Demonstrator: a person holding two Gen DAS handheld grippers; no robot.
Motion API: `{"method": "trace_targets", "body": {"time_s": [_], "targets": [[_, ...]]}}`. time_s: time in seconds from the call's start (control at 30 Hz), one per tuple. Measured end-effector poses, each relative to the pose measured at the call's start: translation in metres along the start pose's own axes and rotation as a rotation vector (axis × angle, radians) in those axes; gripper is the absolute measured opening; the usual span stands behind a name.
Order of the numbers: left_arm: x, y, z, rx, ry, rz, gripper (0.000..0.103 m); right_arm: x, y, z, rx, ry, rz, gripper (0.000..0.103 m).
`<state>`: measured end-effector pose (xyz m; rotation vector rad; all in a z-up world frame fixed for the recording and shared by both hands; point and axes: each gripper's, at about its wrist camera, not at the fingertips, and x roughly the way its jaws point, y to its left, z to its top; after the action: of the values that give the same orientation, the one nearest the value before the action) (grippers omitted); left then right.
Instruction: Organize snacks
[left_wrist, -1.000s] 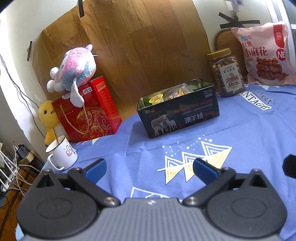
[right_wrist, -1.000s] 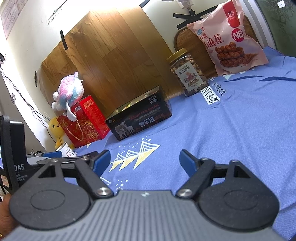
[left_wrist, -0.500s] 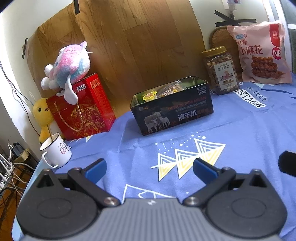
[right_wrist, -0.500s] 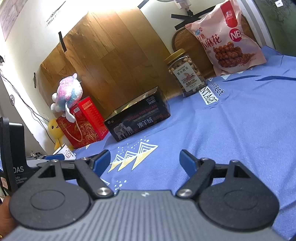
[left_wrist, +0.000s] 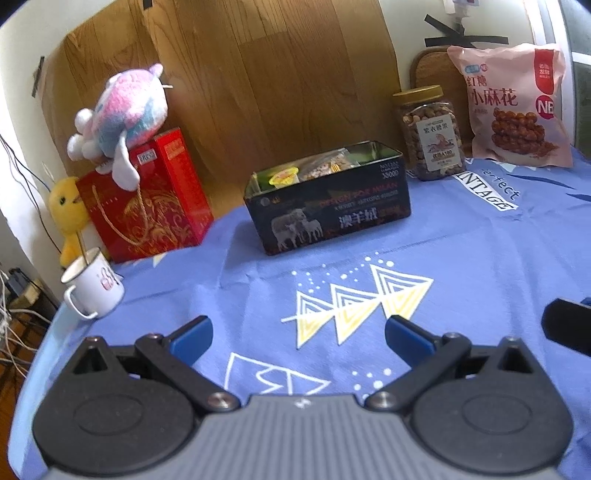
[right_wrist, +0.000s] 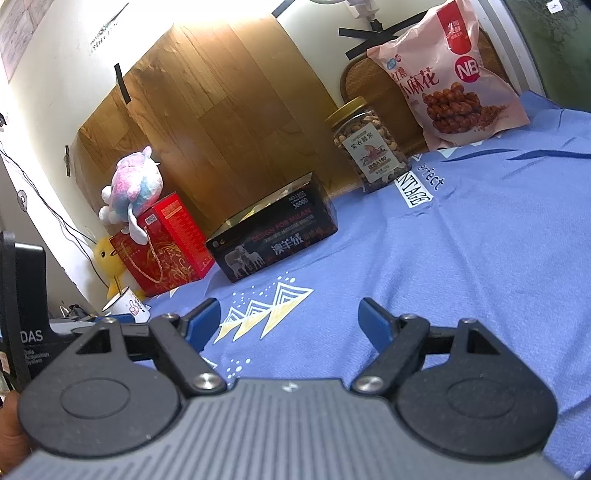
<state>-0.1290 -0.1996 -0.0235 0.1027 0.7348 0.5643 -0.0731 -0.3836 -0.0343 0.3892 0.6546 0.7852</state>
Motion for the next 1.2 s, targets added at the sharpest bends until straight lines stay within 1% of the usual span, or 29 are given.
{"method": "trace_targets", "body": {"time_s": [0.13,0.4,1.2], "targets": [[0.0022,0.001,-0.0005,-0.026,0.026,-0.039,0.103,0.0003,-0.0004,0.0002,-0.001,0.001,0.0,0.084],[0.0039,0.0005,-0.0006,-0.039,0.033,-0.05,0.103,0.0006,0.0001,-0.0002,0.0,0.001,-0.001,0.084],[0.0072,-0.0016,0.0002,-0.04,0.046,-0.04,0.103,0.0013,0.0013,-0.0007,-0.004,0.003,-0.002,0.084]]}}
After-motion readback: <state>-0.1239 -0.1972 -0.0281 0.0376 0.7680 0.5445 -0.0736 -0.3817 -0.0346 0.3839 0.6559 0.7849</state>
